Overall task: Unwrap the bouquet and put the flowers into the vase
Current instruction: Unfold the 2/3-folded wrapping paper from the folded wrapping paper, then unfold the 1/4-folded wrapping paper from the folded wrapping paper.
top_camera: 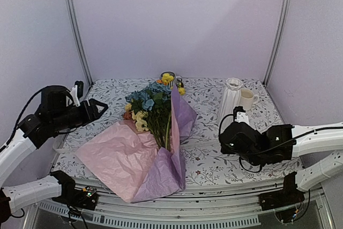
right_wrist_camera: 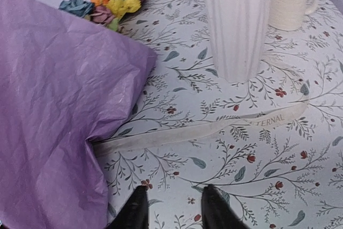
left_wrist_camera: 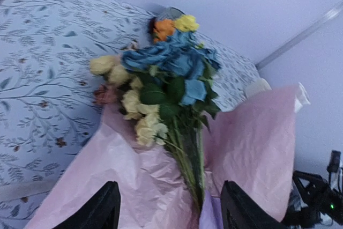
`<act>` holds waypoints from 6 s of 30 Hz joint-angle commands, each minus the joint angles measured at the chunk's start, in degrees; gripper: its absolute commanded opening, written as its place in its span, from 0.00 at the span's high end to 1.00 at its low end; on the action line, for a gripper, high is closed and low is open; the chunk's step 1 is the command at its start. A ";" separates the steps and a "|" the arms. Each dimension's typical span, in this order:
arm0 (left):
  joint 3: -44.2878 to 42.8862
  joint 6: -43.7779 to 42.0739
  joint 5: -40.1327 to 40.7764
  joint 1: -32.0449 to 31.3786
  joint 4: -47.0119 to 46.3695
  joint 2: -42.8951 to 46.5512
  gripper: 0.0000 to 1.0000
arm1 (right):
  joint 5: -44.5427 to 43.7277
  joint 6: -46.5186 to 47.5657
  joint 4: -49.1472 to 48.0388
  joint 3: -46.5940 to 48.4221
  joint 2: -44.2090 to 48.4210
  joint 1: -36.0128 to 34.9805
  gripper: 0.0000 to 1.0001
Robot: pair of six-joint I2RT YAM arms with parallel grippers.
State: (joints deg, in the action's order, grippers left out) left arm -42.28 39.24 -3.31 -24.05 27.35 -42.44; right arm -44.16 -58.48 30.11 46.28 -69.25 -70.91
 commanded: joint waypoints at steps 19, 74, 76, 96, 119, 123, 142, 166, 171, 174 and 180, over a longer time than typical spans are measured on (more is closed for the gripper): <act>-5.44 -0.93 -18.29 -24.68 -36.28 -44.14 0.48 | 11.81 21.71 -8.81 11.20 0.54 3.37 0.13; -17.67 -8.26 -11.29 -37.63 -28.52 -49.13 0.26 | 48.77 25.49 -26.27 6.12 -4.64 36.68 0.98; -15.96 -8.14 -9.61 -35.47 -25.50 -44.81 0.26 | 46.28 24.98 -24.67 3.44 -1.59 36.90 0.98; 3.01 -10.38 0.98 4.35 -10.22 -25.17 0.11 | 39.22 21.31 -23.68 -14.61 11.26 37.34 0.97; 10.42 -10.38 1.34 12.27 -19.33 -33.59 1.00 | 48.94 25.81 -28.86 -20.39 9.57 50.80 0.98; 10.54 -9.35 0.16 15.36 -19.49 -35.38 1.00 | 49.50 26.61 -30.53 -21.64 8.37 52.57 0.98; 2.95 -7.71 -1.73 20.58 -22.11 -50.66 1.00 | 50.40 21.16 -37.93 -21.00 -10.39 55.52 0.94; -0.12 -5.79 9.38 20.70 -14.62 -35.09 0.15 | 58.98 29.44 -27.94 -16.66 6.01 54.02 0.58; 1.87 -7.75 0.89 17.01 -13.83 -23.70 0.22 | 63.99 28.66 -32.87 -19.22 9.66 46.20 0.55; 6.00 -6.67 -9.26 8.98 -17.59 -19.50 0.29 | 64.11 27.93 -38.16 -19.90 8.72 39.73 0.56; 11.23 -2.34 -12.26 -8.06 -19.49 -19.87 0.33 | 64.54 28.99 -45.54 -15.42 -3.93 28.00 0.54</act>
State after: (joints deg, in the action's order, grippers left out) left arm -33.89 34.09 -11.18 -24.80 8.38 -60.88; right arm 19.25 -30.57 -9.26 27.55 -65.49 -37.43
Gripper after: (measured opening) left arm 0.695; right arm 0.458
